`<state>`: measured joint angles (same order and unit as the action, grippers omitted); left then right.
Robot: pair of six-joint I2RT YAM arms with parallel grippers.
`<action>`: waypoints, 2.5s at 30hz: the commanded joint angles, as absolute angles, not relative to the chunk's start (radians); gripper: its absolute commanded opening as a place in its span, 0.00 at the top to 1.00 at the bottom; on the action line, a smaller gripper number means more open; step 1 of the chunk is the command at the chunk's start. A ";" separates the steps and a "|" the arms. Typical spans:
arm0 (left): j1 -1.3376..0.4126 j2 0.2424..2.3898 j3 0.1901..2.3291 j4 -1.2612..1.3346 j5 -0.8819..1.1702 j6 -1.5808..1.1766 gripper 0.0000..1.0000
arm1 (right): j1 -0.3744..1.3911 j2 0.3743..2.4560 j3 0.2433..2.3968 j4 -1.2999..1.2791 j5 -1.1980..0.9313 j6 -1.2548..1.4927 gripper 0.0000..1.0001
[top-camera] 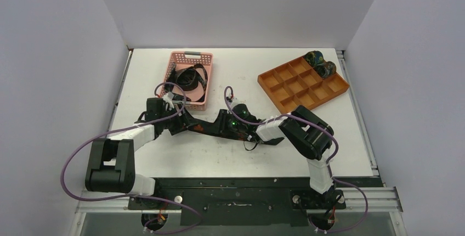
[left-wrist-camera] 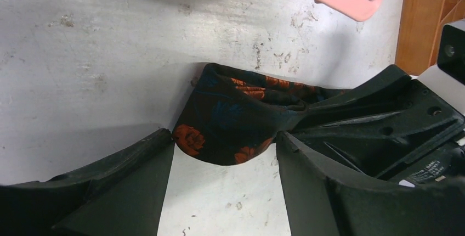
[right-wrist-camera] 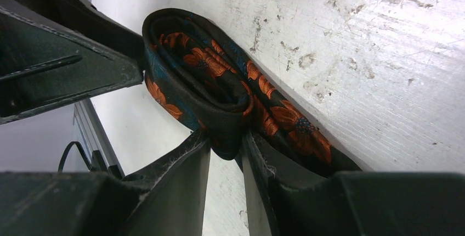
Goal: Roll the ties
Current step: Roll the tie at the center of the board.
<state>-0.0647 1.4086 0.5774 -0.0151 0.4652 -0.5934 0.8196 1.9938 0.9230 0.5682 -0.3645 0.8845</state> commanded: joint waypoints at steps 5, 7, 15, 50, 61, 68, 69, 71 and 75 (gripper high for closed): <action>-0.048 1.451 0.609 0.041 0.469 -0.516 0.32 | 0.831 2.036 0.905 0.544 -0.371 0.870 0.71; -0.036 1.409 0.599 0.020 0.434 -0.515 0.29 | 0.827 2.032 0.898 0.525 -0.360 0.868 0.71; -0.099 1.345 0.567 0.067 0.399 -0.566 0.29 | 0.797 1.970 0.845 0.410 -0.337 0.781 0.70; -0.555 0.831 0.074 0.360 0.018 -1.046 0.28 | 0.724 1.699 0.776 -0.047 -0.377 0.477 0.62; -0.491 0.728 0.258 0.003 -0.105 -0.865 0.21 | 0.724 1.552 0.824 -0.121 -0.291 0.558 0.31; -0.335 0.943 0.282 0.225 0.176 -0.910 0.24 | 0.709 1.435 0.743 -0.040 -0.153 0.647 0.32; -0.334 0.951 0.282 0.233 0.183 -0.913 0.24 | 0.703 1.439 0.743 -0.034 -0.137 0.650 0.32; -0.334 0.950 0.279 0.227 0.181 -0.917 0.25 | 0.680 1.476 0.757 -0.025 -0.130 0.650 0.34; -0.334 0.893 0.249 0.168 0.155 -0.931 0.25 | 0.651 1.587 0.831 -0.008 -0.120 0.641 0.46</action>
